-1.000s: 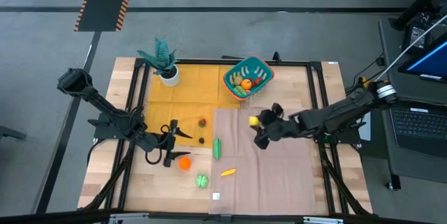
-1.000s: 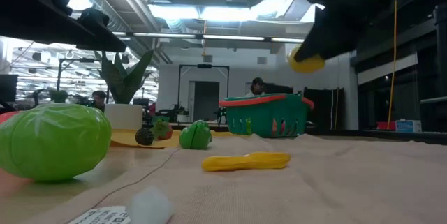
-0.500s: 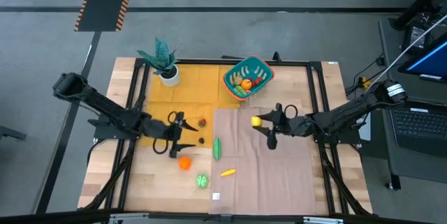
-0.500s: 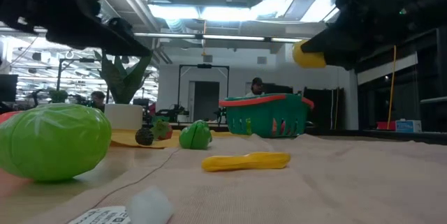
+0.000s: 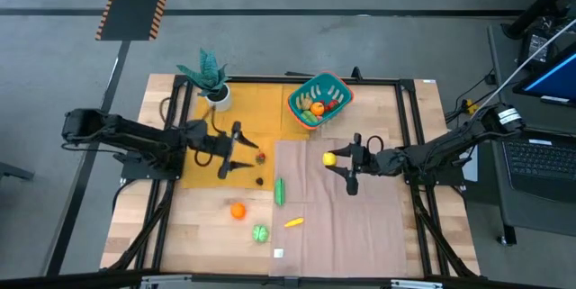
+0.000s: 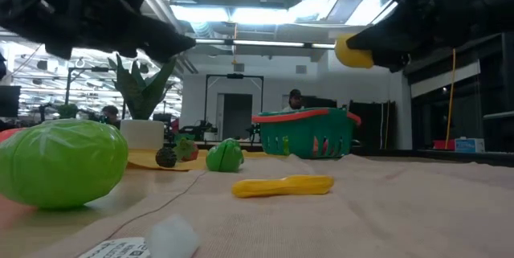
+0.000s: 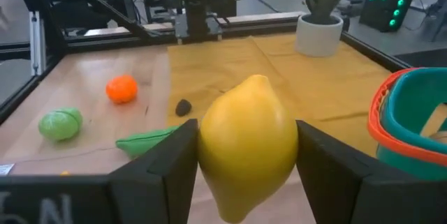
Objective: Pick and placing Produce into tupperware
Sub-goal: Put the lemon into the basket
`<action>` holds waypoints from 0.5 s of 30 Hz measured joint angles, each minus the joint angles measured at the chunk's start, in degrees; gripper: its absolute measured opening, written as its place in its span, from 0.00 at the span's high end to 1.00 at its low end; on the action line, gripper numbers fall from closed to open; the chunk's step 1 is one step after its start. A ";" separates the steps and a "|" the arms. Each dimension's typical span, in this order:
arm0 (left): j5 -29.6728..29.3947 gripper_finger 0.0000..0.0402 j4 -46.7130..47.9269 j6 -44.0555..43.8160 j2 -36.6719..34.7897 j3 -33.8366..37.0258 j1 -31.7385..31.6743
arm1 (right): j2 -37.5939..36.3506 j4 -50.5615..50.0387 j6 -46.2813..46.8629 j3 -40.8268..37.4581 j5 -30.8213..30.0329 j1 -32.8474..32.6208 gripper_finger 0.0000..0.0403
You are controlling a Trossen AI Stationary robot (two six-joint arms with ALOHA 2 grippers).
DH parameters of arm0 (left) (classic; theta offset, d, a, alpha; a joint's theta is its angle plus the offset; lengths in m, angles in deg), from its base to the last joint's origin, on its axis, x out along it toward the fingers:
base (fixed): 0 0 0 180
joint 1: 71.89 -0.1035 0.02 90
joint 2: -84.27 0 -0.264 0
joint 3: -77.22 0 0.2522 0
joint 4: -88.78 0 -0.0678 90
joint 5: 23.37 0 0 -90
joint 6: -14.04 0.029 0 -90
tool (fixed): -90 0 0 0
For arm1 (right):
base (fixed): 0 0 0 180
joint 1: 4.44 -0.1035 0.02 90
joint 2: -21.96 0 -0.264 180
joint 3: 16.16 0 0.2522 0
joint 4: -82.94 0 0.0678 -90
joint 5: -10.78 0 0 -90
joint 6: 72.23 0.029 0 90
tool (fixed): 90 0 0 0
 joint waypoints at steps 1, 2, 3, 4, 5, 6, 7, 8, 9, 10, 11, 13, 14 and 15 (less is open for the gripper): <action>0.08 0.32 -2.86 -0.46 0.00 1.13 -1.07 | 0.13 0.07 -0.03 0.00 -0.02 0.16 0.48; 0.11 0.32 -5.34 -0.52 0.00 2.13 -2.07 | 0.26 0.30 -0.01 0.00 0.02 0.42 0.48; 0.20 0.32 -7.15 -0.56 -0.02 2.83 -2.86 | 0.39 0.66 0.12 0.00 0.02 0.86 0.48; 0.29 0.32 -8.17 -0.55 -0.02 3.22 -3.59 | 0.45 1.07 0.12 0.00 -0.03 1.44 0.48; 0.23 0.32 -8.36 -0.54 -0.02 3.39 -4.23 | 0.45 1.43 0.10 0.00 -0.09 2.05 0.48; -0.22 0.32 -8.09 -0.54 -0.02 3.49 -4.82 | 0.45 1.93 0.10 0.00 -0.15 2.79 0.48; -1.03 0.32 -7.56 -0.54 -0.02 3.53 -5.25 | 0.45 2.48 0.10 0.00 -0.15 3.56 0.48; -2.23 0.32 -7.04 -0.56 -0.02 3.53 -5.52 | 0.45 2.98 0.09 0.00 -0.16 4.37 0.48; -3.50 0.32 -6.66 -0.58 -0.02 3.55 -5.73 | 0.45 3.13 0.10 0.00 -0.23 5.20 0.48; -4.88 0.32 -6.56 -0.56 -0.02 3.55 -5.85 | 0.45 3.13 0.13 0.00 -0.57 6.09 0.48; -6.08 0.32 -6.56 -0.56 -0.02 3.55 -5.99 | 0.47 3.02 0.27 0.00 -1.30 6.90 0.48; -8.36 0.32 -6.49 -0.42 -0.02 3.55 -6.36 | 0.47 2.84 0.74 0.00 -3.03 8.36 0.48; -9.40 0.32 -6.24 -0.28 -0.02 3.55 -6.66 | 0.47 2.73 1.14 0.00 -3.86 8.99 0.48; -10.49 0.32 -5.79 -0.23 -0.02 3.56 -7.05 | 0.47 2.49 1.41 0.00 -4.38 9.80 0.48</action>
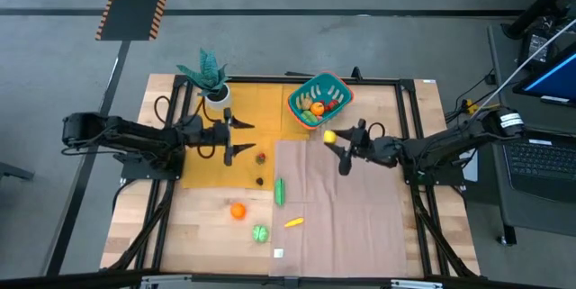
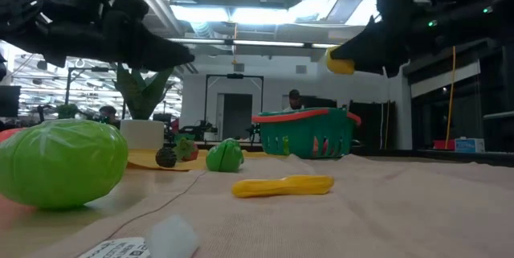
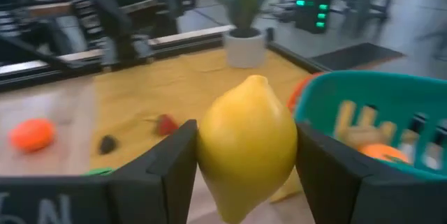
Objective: Pick and placing Produce into tupperware
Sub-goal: Put the lemon into the basket
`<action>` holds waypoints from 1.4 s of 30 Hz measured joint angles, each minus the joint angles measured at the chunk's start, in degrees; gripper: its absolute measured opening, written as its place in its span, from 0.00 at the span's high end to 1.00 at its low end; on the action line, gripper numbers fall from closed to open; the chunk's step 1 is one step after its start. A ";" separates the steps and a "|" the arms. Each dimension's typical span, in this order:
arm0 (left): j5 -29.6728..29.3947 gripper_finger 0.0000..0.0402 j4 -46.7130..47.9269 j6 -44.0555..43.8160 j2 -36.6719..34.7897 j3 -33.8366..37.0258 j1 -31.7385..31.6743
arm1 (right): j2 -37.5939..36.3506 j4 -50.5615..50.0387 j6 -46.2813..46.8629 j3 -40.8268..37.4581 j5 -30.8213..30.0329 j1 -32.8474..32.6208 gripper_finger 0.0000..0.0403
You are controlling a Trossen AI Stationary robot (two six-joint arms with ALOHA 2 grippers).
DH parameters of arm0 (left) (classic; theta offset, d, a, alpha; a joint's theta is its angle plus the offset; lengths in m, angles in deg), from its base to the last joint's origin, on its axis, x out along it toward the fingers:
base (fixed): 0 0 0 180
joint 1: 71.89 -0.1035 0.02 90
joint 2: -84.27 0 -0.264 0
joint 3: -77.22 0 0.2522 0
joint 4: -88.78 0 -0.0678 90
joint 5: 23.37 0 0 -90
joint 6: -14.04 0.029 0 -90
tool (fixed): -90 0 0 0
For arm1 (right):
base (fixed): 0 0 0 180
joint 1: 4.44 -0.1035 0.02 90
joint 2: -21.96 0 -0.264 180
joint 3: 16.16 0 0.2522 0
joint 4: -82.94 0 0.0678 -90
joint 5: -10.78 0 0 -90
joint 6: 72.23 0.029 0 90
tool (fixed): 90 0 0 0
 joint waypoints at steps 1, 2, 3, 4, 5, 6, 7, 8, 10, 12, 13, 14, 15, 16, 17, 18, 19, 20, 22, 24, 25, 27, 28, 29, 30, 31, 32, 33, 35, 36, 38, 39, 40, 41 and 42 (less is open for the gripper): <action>-1.17 0.32 0.49 0.02 0.00 0.02 -0.41 | 0.00 -0.19 0.02 0.00 -0.65 0.73 0.48; -2.48 0.32 0.84 0.00 0.02 0.02 -0.82 | 0.00 -0.38 0.01 0.00 -1.24 1.47 0.48; -3.66 0.32 0.88 0.02 0.02 0.02 -1.29 | 0.00 -0.46 0.02 0.00 -1.88 2.28 0.48; -4.57 0.32 0.89 0.04 0.02 0.02 -1.73 | 0.00 -0.65 0.00 0.00 -2.62 3.11 0.48; -4.78 0.32 1.00 0.04 0.01 0.04 -2.26 | 0.00 -0.96 -0.02 0.00 -3.07 4.00 0.48; -4.87 0.32 1.09 0.04 0.02 0.03 -2.72 | 0.00 -1.45 -0.02 0.00 -3.21 5.01 0.48; -4.89 0.32 1.11 0.05 0.02 0.04 -3.16 | 0.00 -2.01 0.25 0.00 -3.21 6.05 0.48; -4.91 0.32 1.09 0.06 0.02 0.04 -3.60 | 0.02 -2.50 0.49 0.00 -3.18 7.12 0.48; -4.91 0.32 1.11 0.06 0.02 0.03 -4.56 | 0.02 -2.77 1.35 0.00 -3.23 8.91 0.48; -4.95 0.32 1.18 0.06 0.02 0.02 -5.51 | 0.02 -2.76 1.49 0.00 -3.21 10.38 0.48; -4.93 0.32 1.28 0.06 0.02 0.04 -5.91 | 0.02 -2.77 1.45 0.00 -3.16 11.04 0.48; -4.95 0.32 1.41 0.06 0.02 0.04 -6.20 | 0.02 -2.77 1.45 0.00 -2.67 11.68 0.48; -4.95 0.32 1.49 0.06 0.02 0.04 -6.42 | 0.02 -2.79 1.47 0.04 -1.90 12.34 0.48; -4.94 0.32 1.55 0.08 0.02 0.04 -6.57 | 0.02 -2.99 1.49 0.13 -0.93 13.02 0.48; -4.93 0.32 1.60 0.08 0.02 0.04 -6.71 | 0.03 -3.60 1.51 0.44 0.01 13.69 0.48; -4.93 0.32 1.65 0.08 0.02 0.04 -6.88 | 0.07 -4.43 1.49 0.95 0.73 14.29 0.48; -4.93 0.32 1.65 0.11 0.02 0.04 -7.07 | 0.16 -5.37 1.47 1.66 1.18 14.88 0.48; -4.93 0.32 1.65 0.11 0.02 0.02 -7.27 | 0.54 -5.66 1.25 2.34 1.99 15.56 0.48; -4.93 0.32 1.68 0.11 0.02 0.04 -7.58 | 1.38 -7.56 0.12 4.26 3.67 16.99 0.48; -4.93 0.32 1.86 0.11 0.02 0.04 -7.82 | 2.89 -10.00 -0.27 6.65 5.17 18.89 0.48; -4.92 0.32 2.01 0.11 0.02 0.03 -7.91 | 3.74 -11.46 -0.29 7.68 5.95 20.02 0.48; -4.92 0.32 2.15 0.11 0.02 0.04 -7.91 | 5.60 -13.67 -0.76 9.65 8.86 22.38 0.48; -4.91 0.32 2.46 0.11 0.02 0.04 -7.91 | 6.37 -14.04 -1.15 10.58 10.18 23.41 0.48; -4.91 0.32 2.86 0.11 0.02 0.04 -7.91 | 7.04 -14.09 -1.37 11.51 11.06 24.35 0.48; -4.91 0.32 3.37 0.11 0.02 0.04 -7.91 | 7.66 -14.08 -1.63 12.53 11.75 25.19 0.48; -4.91 0.32 3.91 0.11 0.02 0.04 -7.91 | 8.17 -14.31 -1.96 13.43 12.98 26.04 0.48; -4.93 0.32 4.30 0.11 0.02 0.04 -7.91 | 8.58 -15.47 -2.54 14.46 14.04 26.92 0.48; -4.91 0.32 4.68 0.11 0.02 0.04 -7.91 | 9.02 -16.88 -2.63 15.60 14.84 27.68 0.48; -4.91 0.32 5.06 0.11 0.02 0.04 -7.91 | 9.90 -20.81 -2.77 18.19 16.43 29.10 0.48; -4.91 0.32 4.95 0.12 0.02 0.04 -7.91 | 10.41 -22.83 -2.81 19.49 17.06 29.69 0.48; -4.91 0.32 4.95 0.31 0.02 0.04 -7.91 | 11.46 -26.53 -3.16 22.25 17.86 30.45 0.48; -4.91 0.32 4.93 0.42 0.02 0.04 -7.91 | 11.97 -28.45 -3.61 23.53 18.54 30.85 0.48; -4.91 0.32 4.91 0.56 0.02 0.04 -7.91 | 12.43 -30.23 -4.23 24.98 19.34 31.22 0.48; -4.89 0.32 4.93 0.65 0.02 0.04 -7.91 | 12.84 -32.31 -4.37 26.35 20.69 31.68 0.48; -4.90 0.32 4.93 0.65 0.02 0.04 -7.91 | 13.22 -34.90 -4.37 27.96 22.03 32.20 0.48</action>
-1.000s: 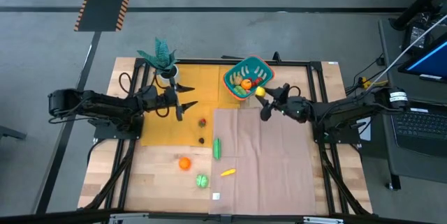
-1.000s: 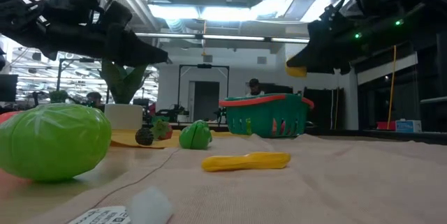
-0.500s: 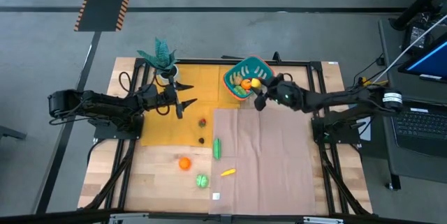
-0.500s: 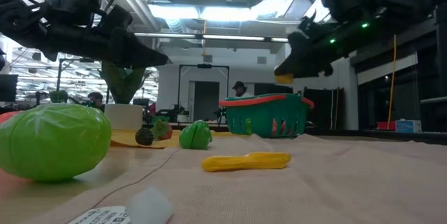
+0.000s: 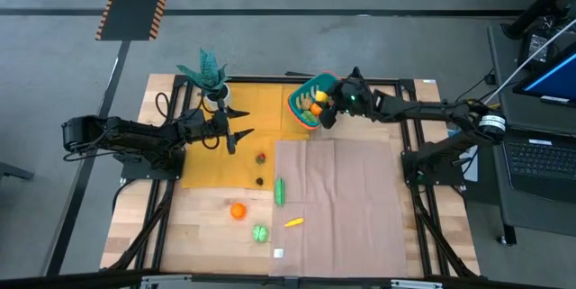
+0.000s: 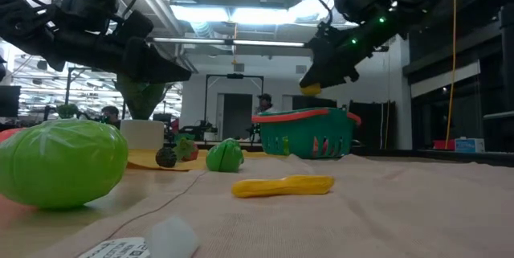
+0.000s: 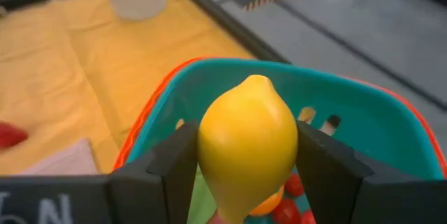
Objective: Pick and placing Produce into tupperware
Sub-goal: Put the lemon into the basket
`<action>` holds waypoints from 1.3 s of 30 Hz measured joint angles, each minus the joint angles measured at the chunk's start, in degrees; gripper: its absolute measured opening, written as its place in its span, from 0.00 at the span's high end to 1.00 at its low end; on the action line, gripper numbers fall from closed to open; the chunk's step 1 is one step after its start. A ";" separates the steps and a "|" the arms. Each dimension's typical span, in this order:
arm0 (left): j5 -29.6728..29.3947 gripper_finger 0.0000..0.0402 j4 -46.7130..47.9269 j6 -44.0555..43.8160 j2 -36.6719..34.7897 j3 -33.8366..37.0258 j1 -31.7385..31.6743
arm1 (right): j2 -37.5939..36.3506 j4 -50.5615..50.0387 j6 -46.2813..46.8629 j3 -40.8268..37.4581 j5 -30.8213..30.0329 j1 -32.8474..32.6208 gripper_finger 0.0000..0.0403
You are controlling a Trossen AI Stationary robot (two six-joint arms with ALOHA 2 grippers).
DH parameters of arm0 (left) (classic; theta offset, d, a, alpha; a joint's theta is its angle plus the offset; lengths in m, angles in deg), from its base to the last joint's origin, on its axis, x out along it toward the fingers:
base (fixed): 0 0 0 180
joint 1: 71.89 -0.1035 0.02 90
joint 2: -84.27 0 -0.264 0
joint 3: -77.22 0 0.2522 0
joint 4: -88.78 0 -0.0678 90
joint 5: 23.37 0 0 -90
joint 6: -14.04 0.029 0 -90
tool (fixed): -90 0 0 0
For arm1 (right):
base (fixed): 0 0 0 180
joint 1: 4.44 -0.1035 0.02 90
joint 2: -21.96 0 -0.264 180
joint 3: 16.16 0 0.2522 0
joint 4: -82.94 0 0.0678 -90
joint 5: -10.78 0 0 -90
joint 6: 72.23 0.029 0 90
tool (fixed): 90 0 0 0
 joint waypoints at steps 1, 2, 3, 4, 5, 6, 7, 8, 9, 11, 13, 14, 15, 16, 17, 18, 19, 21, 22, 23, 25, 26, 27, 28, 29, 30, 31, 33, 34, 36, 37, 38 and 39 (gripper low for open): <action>0.01 0.32 0.01 0.00 0.00 0.00 0.00 | 0.40 -2.79 0.13 1.74 1.44 0.60 0.48; 0.02 0.32 0.05 0.00 0.00 0.00 0.00 | 0.74 -5.92 0.29 3.40 2.49 1.16 0.48; 0.06 0.32 0.07 -0.01 0.00 0.00 0.00 | 1.16 -9.05 0.36 5.05 3.36 1.57 0.48; 0.10 0.32 0.07 0.00 0.00 0.00 0.00 | 1.62 -12.18 0.51 6.74 4.10 1.94 0.48; 0.19 0.32 0.11 0.00 0.00 0.00 0.00 | 2.02 -14.78 0.56 8.28 4.48 2.26 0.48; 0.19 0.32 0.15 -0.02 0.00 0.00 0.00 | 2.37 -17.22 0.53 9.64 4.98 2.54 0.48; 0.19 0.32 0.21 -0.02 0.00 0.00 0.00 | 2.83 -19.58 0.51 11.08 5.70 2.79 0.48; 0.21 0.32 0.27 0.00 0.00 0.00 0.00 | 3.38 -21.39 0.52 12.40 6.20 3.13 0.48; 0.20 0.32 0.31 -0.02 0.00 0.00 0.00 | 3.93 -23.13 0.37 13.49 7.05 3.46 0.48; 0.20 0.32 0.34 -0.02 0.00 0.00 0.00 | 5.12 -26.40 -0.10 15.70 8.78 4.24 0.48; 0.19 0.32 0.38 -0.02 0.00 0.00 0.00 | 6.21 -28.41 -0.18 17.60 9.93 5.13 0.48; 0.21 0.32 0.42 -0.02 0.00 0.00 0.00 | 6.67 -29.12 -0.20 18.44 10.24 5.58 0.48; 0.21 0.32 0.48 -0.02 0.00 0.00 0.00 | 7.18 -29.66 -0.39 19.21 10.28 5.92 0.48; 0.19 0.32 0.54 -0.02 0.00 0.00 0.00 | 7.66 -30.09 -0.88 19.90 10.41 6.17 0.48; 0.21 0.32 0.68 -0.02 0.00 0.00 0.00 | 8.11 -30.72 -1.42 20.56 10.82 6.42 0.48; 0.21 0.32 1.01 -0.04 -0.01 0.00 0.00 | 8.49 -30.80 -1.59 21.06 11.33 6.54 0.48; 0.20 0.32 1.47 -0.04 -0.02 0.00 0.00 | 8.96 -30.72 -1.69 21.58 11.73 6.70 0.48; 0.21 0.32 2.26 -0.04 -0.01 0.00 0.00 | 9.55 -30.70 -1.86 22.03 11.85 6.74 0.48; 0.20 0.32 2.69 -0.04 -0.02 0.00 0.00 | 10.04 -30.66 -2.14 22.16 11.89 6.74 0.48; 0.20 0.32 3.19 -0.04 -0.02 0.00 0.00 | 10.49 -30.55 -2.29 22.18 11.91 6.74 0.48; 0.19 0.32 3.45 -0.04 0.00 0.00 0.00 | 11.63 -30.51 -2.64 22.18 11.93 6.74 0.48; 0.21 0.32 3.43 -0.04 0.00 0.00 0.00 | 12.24 -30.18 -2.85 22.18 11.92 6.74 0.48; 0.21 0.32 3.43 -0.05 0.00 0.00 0.00 | 12.94 -29.96 -2.96 22.18 11.92 6.74 0.48; 0.19 0.32 3.44 -0.04 0.00 0.00 0.00 | 13.76 -29.22 -2.91 22.18 11.97 6.74 0.48; 0.21 0.32 3.44 -0.05 0.00 0.00 0.00 | 14.64 -28.10 -2.87 22.18 12.57 6.74 0.48; 0.21 0.32 3.48 -0.05 0.00 0.00 0.00 | 15.66 -26.97 -2.87 22.18 13.66 6.74 0.48; 0.19 0.32 3.48 -0.07 0.00 0.00 0.00 | 16.75 -25.54 -2.93 22.18 14.78 6.67 0.48; 0.19 0.32 3.60 -0.07 0.00 0.00 0.00 | 19.01 -22.64 -2.97 22.18 16.40 6.61 0.48; 0.19 0.32 3.66 -0.07 0.00 0.00 0.00 | 20.06 -21.49 -2.98 22.18 16.72 6.63 0.48; 0.19 0.32 3.76 -0.07 0.00 0.00 0.00 | 22.01 -20.75 -3.02 22.18 17.36 6.61 0.48; 0.19 0.32 3.84 -0.07 0.00 0.00 0.00 | 22.77 -20.75 -3.06 22.15 17.66 6.61 0.48; 0.19 0.32 3.90 -0.07 -0.01 0.00 0.00 | 23.42 -20.69 -3.16 22.15 17.82 6.61 0.48; 0.19 0.32 3.91 -0.07 0.00 0.00 0.00 | 23.94 -20.44 -3.24 22.15 17.82 6.63 0.48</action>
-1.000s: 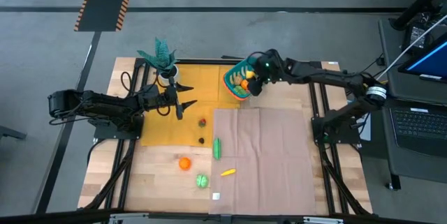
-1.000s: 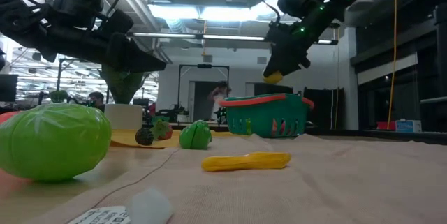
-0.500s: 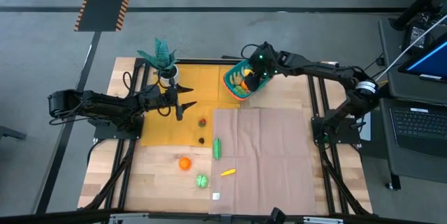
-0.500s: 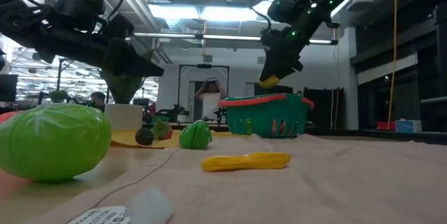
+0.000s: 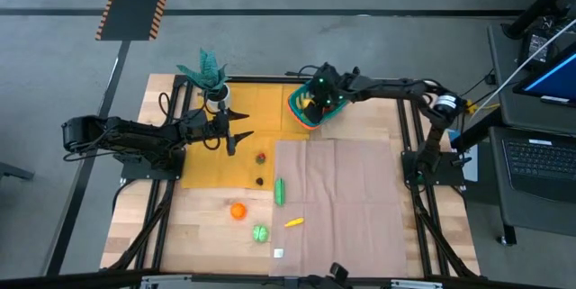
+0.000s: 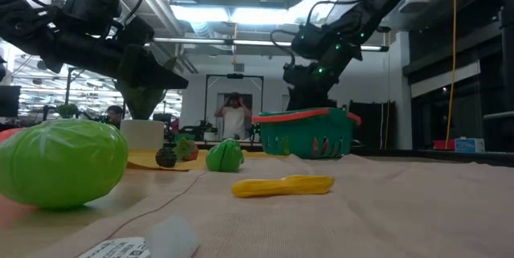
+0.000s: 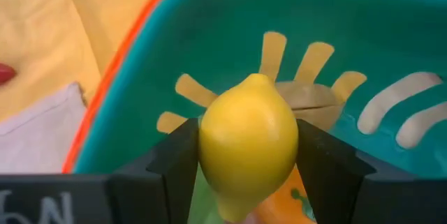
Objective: Pick and placing Produce into tupperware
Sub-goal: Put the lemon into the basket
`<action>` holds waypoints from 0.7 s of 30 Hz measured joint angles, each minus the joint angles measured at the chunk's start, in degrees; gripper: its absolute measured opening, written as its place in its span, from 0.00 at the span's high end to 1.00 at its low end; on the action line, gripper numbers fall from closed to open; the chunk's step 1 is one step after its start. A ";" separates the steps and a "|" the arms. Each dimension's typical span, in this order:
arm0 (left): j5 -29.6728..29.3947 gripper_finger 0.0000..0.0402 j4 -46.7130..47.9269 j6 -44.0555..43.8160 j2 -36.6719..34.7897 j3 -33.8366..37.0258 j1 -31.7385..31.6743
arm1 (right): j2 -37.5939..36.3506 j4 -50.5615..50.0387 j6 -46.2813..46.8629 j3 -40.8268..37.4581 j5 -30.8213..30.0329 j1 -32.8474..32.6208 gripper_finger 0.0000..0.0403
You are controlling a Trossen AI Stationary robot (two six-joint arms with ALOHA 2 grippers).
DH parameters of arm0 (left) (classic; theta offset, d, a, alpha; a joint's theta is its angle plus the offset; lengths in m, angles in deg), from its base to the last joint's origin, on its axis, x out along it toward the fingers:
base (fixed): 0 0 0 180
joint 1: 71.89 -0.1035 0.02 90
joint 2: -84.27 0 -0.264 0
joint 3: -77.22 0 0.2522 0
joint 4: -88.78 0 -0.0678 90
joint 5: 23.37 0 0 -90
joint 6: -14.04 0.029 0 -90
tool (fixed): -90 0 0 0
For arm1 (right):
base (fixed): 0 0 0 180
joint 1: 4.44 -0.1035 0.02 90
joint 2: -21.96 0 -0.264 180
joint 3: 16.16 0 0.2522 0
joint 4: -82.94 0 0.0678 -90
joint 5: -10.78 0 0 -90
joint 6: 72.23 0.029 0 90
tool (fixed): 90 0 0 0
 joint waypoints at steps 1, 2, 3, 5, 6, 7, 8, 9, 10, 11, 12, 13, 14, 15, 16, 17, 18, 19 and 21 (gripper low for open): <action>0.00 0.32 0.00 0.00 0.00 0.00 0.00 | 0.33 0.12 -0.08 0.00 0.00 0.00 0.48; 0.00 0.32 0.00 0.02 0.00 0.00 0.00 | 0.66 0.15 -0.11 0.00 0.12 0.00 0.48; 0.00 0.32 0.00 0.06 0.00 0.00 0.00 | 0.97 0.44 -0.13 0.00 0.83 0.00 0.48; 0.00 0.32 0.00 0.40 0.00 0.00 0.00 | 1.50 0.69 -0.15 0.00 3.15 0.00 0.48; 0.00 0.32 0.00 0.45 0.00 0.00 0.00 | 1.77 1.38 -0.13 0.00 3.48 0.00 0.48; 0.00 0.32 -0.01 0.48 0.00 0.00 0.00 | 2.02 1.92 -0.13 0.00 3.72 0.00 0.48; 0.00 0.32 -0.02 0.48 0.00 0.00 0.00 | 2.19 2.00 -0.13 0.00 3.87 0.00 0.48; -0.01 0.32 -0.01 0.50 0.00 0.00 0.00 | 2.35 2.16 -0.13 0.00 3.99 0.00 0.48; 0.00 0.32 -0.02 0.50 0.00 0.00 0.00 | 2.51 2.26 -0.13 0.00 4.00 0.00 0.48; 0.00 0.32 -0.02 0.50 0.00 0.00 0.00 | 2.58 2.22 -0.15 0.00 4.00 0.00 0.48; -0.01 0.32 -0.02 0.50 0.00 0.00 0.00 | 2.60 2.22 -0.23 0.00 4.00 0.00 0.48; 0.00 0.32 -0.02 0.52 0.00 0.00 0.00 | 2.60 2.24 -0.40 0.00 4.00 0.00 0.48; -0.01 0.32 -0.02 0.52 0.00 0.00 0.00 | 2.60 2.28 -0.60 0.00 4.00 0.00 0.48; -0.01 0.32 -0.02 0.52 0.00 0.00 0.00 | 2.60 2.27 -0.84 0.00 4.00 0.00 0.48; 0.00 0.32 0.00 0.52 0.00 0.00 0.00 | 2.60 2.25 -1.19 0.00 4.00 0.00 0.47; 0.00 0.32 -0.02 0.53 0.00 0.00 0.00 | 2.60 2.24 -1.35 0.00 4.00 0.00 0.46; 0.00 0.32 -0.02 0.55 0.00 0.00 0.00 | 2.60 2.26 -1.38 0.00 4.00 -0.01 0.44; 0.00 0.32 -0.02 0.55 0.00 0.00 0.00 | 2.60 2.36 -1.32 0.00 4.01 -0.02 0.42; 0.00 0.32 -0.02 0.57 -0.01 0.00 0.00 | 2.60 2.91 -1.16 -0.02 4.00 -0.02 0.38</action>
